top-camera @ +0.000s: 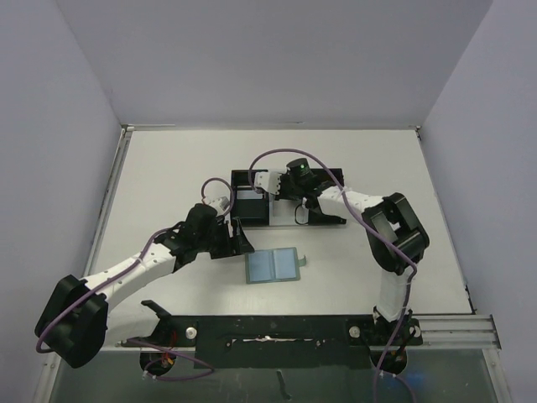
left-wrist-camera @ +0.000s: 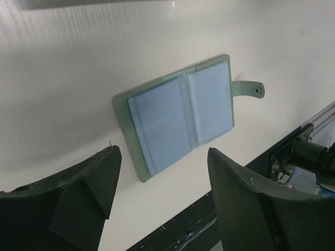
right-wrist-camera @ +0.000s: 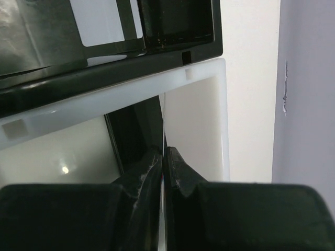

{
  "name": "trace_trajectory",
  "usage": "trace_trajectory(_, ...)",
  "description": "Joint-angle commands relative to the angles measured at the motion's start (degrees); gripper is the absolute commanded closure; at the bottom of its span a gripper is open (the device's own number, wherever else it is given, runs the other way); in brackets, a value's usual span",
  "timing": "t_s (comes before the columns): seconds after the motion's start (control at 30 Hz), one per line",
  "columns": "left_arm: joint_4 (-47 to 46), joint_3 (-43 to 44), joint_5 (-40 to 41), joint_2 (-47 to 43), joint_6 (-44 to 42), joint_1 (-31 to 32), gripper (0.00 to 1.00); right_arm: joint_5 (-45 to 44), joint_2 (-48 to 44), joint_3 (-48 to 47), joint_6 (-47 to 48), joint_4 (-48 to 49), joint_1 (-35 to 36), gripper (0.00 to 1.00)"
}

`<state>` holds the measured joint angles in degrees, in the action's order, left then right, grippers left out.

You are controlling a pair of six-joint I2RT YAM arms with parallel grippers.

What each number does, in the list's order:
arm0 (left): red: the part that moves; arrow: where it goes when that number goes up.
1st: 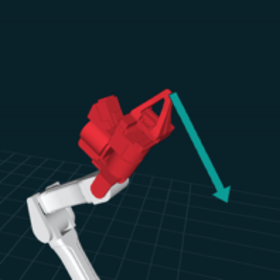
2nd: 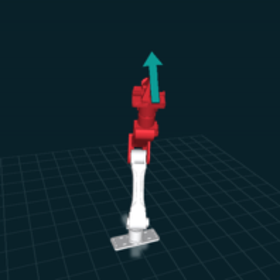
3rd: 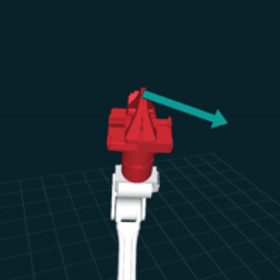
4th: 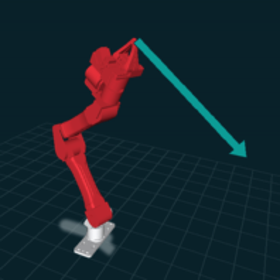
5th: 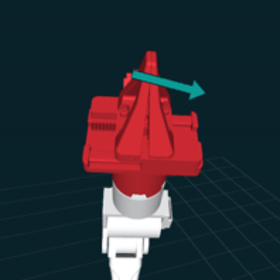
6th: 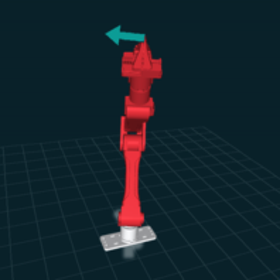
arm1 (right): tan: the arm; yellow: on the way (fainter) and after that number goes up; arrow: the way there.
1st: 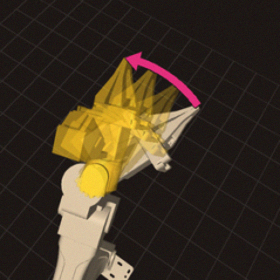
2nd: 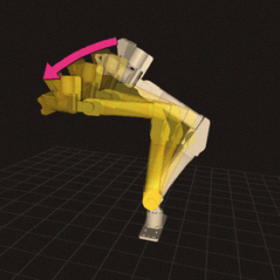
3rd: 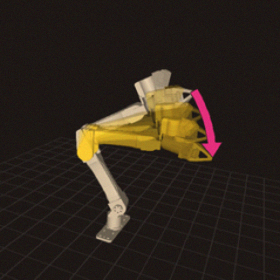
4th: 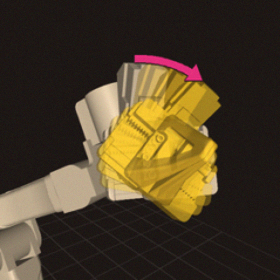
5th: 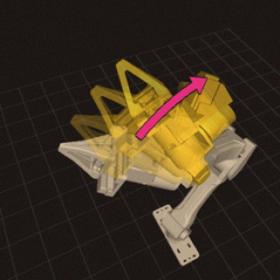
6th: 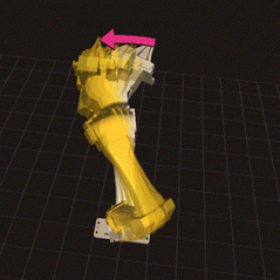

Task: Take the credit cards out of the card holder

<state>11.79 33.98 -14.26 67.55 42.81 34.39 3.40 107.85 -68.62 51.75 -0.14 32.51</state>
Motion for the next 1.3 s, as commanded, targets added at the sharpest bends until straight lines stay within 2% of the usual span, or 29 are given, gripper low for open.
trace_trajectory(0.0,-3.5,-0.5,-1.2,-1.4,-0.2,-0.4,0.33,-1.1,2.3,-3.2,1.5,8.2,-0.8,0.96)
trace_trajectory(0.2,-2.2,-0.2,-1.1,-1.9,-0.9,-0.3,0.33,-2.0,4.5,-3.0,2.9,7.6,-0.9,0.92)
trace_trajectory(0.37,-2.5,-0.9,-1.2,-2.2,-1.1,-0.4,0.33,0.9,4.8,-3.4,2.7,3.1,-1.3,0.79)
trace_trajectory(0.6,-3.6,0.1,-3.6,-0.4,-1.7,-0.4,0.33,1.6,3.6,-3.5,0.5,1.7,-1.4,0.60)
trace_trajectory(0.87,-3.7,1.2,-6.9,0.8,-2.4,-0.4,0.33,2.9,-0.3,-4.8,-1.9,0.1,-1.5,0.49)
trace_trajectory(1.03,-5.5,0.7,-8.1,0.7,-1.1,-0.3,0.33,5.9,-6.3,-4.0,-7.5,1.3,-1.9,0.46)
trace_trajectory(1.13,-5.9,0.8,-8.5,1.3,-0.8,-0.4,0.33,6.2,-11.4,-0.8,-13.8,4.9,-1.8,0.44)
trace_trajectory(1.27,-6.7,0.9,-8.8,1.9,-0.2,-0.3,0.33,5.2,-20.4,6.1,-26.7,11.6,-2.1,0.42)
